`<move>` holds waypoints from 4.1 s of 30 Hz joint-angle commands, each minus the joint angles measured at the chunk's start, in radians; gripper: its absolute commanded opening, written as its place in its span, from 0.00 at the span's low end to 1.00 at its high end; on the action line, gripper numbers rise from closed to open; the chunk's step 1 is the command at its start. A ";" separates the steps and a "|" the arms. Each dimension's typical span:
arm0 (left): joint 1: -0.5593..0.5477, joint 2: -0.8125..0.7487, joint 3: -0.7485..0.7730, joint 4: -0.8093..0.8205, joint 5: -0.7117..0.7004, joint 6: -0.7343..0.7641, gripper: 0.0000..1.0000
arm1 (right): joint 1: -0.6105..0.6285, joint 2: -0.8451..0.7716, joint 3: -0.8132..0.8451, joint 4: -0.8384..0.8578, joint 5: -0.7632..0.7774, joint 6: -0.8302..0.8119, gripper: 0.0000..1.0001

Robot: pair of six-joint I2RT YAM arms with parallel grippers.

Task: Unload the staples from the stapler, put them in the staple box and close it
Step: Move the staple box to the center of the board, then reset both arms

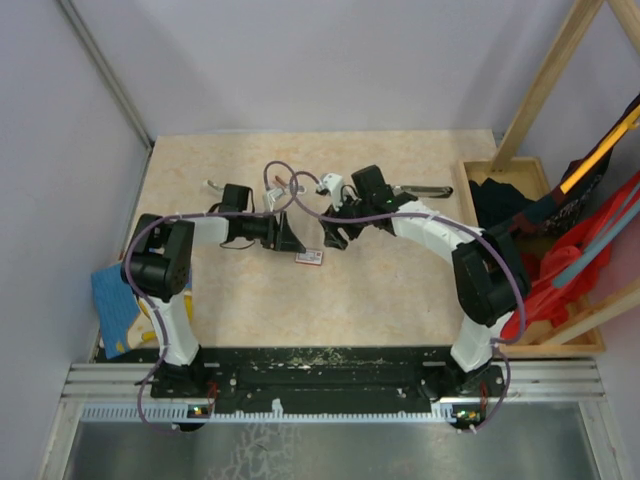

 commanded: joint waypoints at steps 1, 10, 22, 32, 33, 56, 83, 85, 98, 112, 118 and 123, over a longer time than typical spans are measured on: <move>0.036 -0.062 0.013 -0.036 -0.020 0.035 0.85 | 0.065 0.006 0.017 0.027 0.015 -0.100 0.73; 0.213 -0.176 -0.019 -0.097 0.014 0.117 1.00 | 0.158 0.111 0.079 -0.019 0.050 -0.200 0.85; 0.513 -0.334 -0.074 -0.245 0.099 0.262 1.00 | 0.214 0.243 0.192 -0.056 0.131 -0.253 0.86; 0.736 -0.375 -0.072 -0.361 0.186 0.371 1.00 | 0.260 0.294 0.216 -0.049 0.223 -0.297 0.73; 0.755 -0.377 -0.075 -0.362 0.195 0.374 1.00 | 0.260 0.296 0.215 -0.047 0.227 -0.299 0.71; 0.863 -0.371 -0.124 -0.374 0.295 0.402 1.00 | 0.190 0.326 0.249 -0.030 0.258 -0.428 0.46; 0.881 -0.368 -0.127 -0.381 0.308 0.413 1.00 | 0.046 0.487 0.489 -0.115 0.230 -0.541 0.47; 0.883 -0.368 -0.126 -0.381 0.310 0.413 1.00 | 0.045 0.487 0.488 -0.116 0.227 -0.545 0.49; 0.884 -0.387 -0.124 -0.387 0.292 0.429 1.00 | 0.045 0.389 0.498 -0.117 0.220 -0.453 0.72; 0.779 -0.514 -0.123 -0.363 0.081 0.521 1.00 | 0.020 -0.209 0.025 0.105 0.527 -0.023 0.92; 0.506 -0.575 -0.131 -0.291 -0.201 0.529 1.00 | -0.094 -0.355 -0.096 0.042 0.548 0.071 0.93; 0.370 -0.559 -0.105 -0.279 -0.330 0.546 1.00 | -0.254 -0.467 -0.180 0.026 0.536 0.127 0.94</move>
